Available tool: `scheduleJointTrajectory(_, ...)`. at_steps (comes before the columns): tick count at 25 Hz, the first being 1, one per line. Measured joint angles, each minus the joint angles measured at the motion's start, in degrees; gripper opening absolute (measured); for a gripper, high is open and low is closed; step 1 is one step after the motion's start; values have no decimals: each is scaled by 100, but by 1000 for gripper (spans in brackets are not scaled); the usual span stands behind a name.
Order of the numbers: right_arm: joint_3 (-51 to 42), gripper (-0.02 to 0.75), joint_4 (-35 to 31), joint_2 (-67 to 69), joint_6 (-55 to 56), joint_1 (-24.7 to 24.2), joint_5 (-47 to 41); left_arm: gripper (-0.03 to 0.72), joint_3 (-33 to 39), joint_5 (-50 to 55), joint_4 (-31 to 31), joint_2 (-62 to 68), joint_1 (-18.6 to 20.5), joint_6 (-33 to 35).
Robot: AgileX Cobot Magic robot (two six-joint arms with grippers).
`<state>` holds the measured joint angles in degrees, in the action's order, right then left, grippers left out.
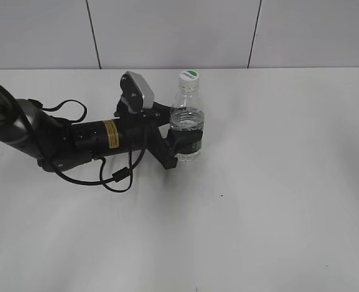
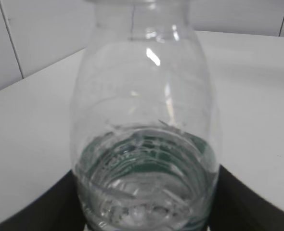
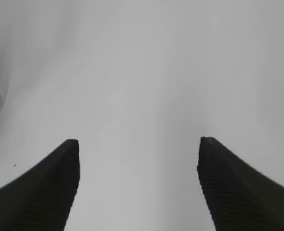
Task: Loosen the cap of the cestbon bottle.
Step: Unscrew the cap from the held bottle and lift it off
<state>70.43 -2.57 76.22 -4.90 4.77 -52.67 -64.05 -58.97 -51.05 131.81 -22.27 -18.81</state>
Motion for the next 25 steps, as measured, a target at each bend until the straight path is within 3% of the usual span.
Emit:
scheduleJointTrajectory(6,1225,570,-303,996,-137,0,-1489,420,0,0,0,0,0,0)
scheduleJointTrajectory(12,2276,504,-527,1816,-359,213,-1656,420,0,23,-7,0,0,0)
scheduleJointTrajectory(25,3696,495,-593,3219,-441,2068,-1700,419,-4,41,-7,0,0,-1)
